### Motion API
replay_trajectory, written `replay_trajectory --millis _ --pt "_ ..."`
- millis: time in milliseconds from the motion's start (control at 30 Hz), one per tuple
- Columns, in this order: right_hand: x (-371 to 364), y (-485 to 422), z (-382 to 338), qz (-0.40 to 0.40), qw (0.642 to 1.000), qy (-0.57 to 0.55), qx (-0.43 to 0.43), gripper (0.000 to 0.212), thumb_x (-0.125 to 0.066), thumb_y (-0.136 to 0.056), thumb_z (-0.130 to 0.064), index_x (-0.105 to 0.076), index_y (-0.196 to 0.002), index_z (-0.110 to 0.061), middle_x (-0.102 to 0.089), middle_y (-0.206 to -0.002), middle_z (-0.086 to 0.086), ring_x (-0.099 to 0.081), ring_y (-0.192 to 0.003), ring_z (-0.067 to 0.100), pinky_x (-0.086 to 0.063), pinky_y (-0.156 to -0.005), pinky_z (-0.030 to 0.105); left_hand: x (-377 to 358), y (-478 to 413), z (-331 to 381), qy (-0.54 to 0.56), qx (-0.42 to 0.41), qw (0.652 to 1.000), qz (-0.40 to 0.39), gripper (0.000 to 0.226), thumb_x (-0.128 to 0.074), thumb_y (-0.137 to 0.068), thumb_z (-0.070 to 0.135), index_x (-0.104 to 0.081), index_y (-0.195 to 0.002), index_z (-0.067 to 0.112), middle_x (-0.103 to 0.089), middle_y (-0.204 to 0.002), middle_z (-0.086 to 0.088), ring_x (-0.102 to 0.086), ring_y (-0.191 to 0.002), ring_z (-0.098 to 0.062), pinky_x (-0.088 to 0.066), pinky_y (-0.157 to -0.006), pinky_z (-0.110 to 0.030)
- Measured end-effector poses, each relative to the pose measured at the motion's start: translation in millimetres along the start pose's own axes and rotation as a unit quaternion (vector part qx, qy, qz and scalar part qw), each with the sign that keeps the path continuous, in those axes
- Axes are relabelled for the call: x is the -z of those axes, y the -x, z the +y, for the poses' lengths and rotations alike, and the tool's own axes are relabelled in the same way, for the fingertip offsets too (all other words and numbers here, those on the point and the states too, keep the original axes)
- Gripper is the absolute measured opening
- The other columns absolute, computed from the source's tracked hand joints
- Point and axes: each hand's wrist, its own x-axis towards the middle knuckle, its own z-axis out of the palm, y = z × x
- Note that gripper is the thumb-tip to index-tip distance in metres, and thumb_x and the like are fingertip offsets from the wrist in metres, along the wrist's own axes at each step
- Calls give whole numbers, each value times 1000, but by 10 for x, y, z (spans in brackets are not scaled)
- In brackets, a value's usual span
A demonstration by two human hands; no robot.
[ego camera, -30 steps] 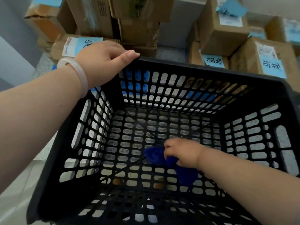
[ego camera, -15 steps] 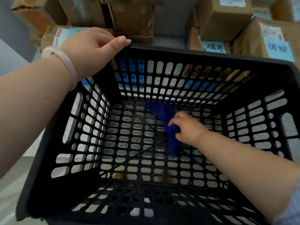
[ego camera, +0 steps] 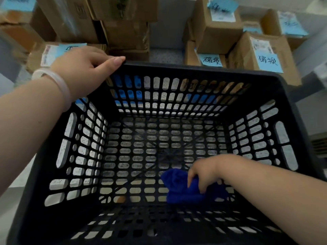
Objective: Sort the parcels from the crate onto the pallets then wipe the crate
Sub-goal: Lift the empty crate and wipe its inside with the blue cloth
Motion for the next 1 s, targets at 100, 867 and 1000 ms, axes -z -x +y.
replay_trajectory --millis 100,867,1000 --pt "231 95 269 170 979 -113 -2 36 -71 -84 -17 -63 -105 -45 -57 -110 -9 -57 -95 10 -53 -86 29 2 -7 3 12 1 1000 -4 104 -15 -70 98 -66 -128 28 -62 -127 2 -52 -122 -22 -40 -106 -48" --pt "114 -166 729 251 966 46 -52 31 -64 -88 -35 -61 -117 -29 -52 -115 -2 -53 -106 20 -43 -88 29 -103 39 7 7 -19 999 42 96 -20 -79 91 -68 -126 21 -64 -125 -6 -53 -122 -25 -39 -104 -44" --pt "-194 -26 632 89 989 89 -81 41 -72 -84 -35 -59 -123 -31 -53 -125 0 -53 -111 21 -45 -89 33 -61 25 12 -15 1 1000 20 98 -14 -76 94 -67 -127 29 -62 -127 2 -51 -124 -23 -40 -101 -46"
